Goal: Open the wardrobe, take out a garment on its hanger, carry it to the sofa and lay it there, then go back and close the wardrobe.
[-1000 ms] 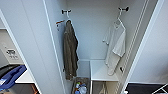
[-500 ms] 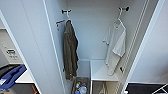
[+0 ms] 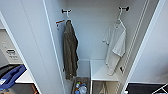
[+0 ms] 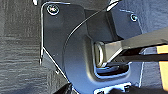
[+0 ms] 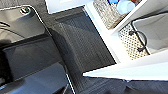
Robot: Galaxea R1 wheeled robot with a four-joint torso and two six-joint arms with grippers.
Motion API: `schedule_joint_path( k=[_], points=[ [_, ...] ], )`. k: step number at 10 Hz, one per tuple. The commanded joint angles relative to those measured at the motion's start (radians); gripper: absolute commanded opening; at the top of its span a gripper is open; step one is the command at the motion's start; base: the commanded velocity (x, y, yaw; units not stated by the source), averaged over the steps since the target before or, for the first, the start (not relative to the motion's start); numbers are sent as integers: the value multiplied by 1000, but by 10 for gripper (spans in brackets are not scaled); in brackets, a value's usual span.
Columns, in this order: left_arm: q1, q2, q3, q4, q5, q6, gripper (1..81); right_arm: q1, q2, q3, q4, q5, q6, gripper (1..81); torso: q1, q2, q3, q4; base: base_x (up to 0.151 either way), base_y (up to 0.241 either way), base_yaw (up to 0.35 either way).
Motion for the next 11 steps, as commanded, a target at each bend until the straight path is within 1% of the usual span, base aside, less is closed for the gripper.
schedule_joint_path(
  k=[1,2,3,4,5,7,8,9,10,11],
  points=[
    [-19,-6,-36,-5,48,-3,811,139,30,9,-86,-91,-11,811,0,0,0,0,0,0,0],
    [-19,-7,-36,-5,48,-3,811,156,47,20,-107,-125,-26,811,0,0,0,0,0,0,0],
    [-21,-7,-36,-6,48,-3,811,168,66,44,-117,-166,-58,811,0,0,0,0,0,0,0],
    [-21,-5,-36,-12,49,-3,811,188,76,82,-116,-204,-83,811,1,0,0,0,0,0,0],
    [-21,-3,-36,-12,49,-2,811,211,79,132,-117,-255,-87,811,1,0,-1,0,0,0,0],
    [-21,-2,-36,-12,49,-2,811,253,78,222,-97,-329,-80,811,1,1,-1,0,0,0,0],
    [-21,1,-36,-12,49,-2,811,272,78,225,-111,-376,-72,811,1,1,-1,0,0,0,0],
    [-21,3,-36,-8,48,-2,811,282,83,212,-107,-405,-19,811,1,1,-1,0,0,0,0],
    [-21,4,-33,0,48,-2,811,294,83,178,-117,-422,106,811,1,1,-1,0,0,0,0],
    [-21,10,-31,5,48,0,811,302,79,93,-117,-433,246,811,1,1,-1,0,0,0,0]
  ],
)
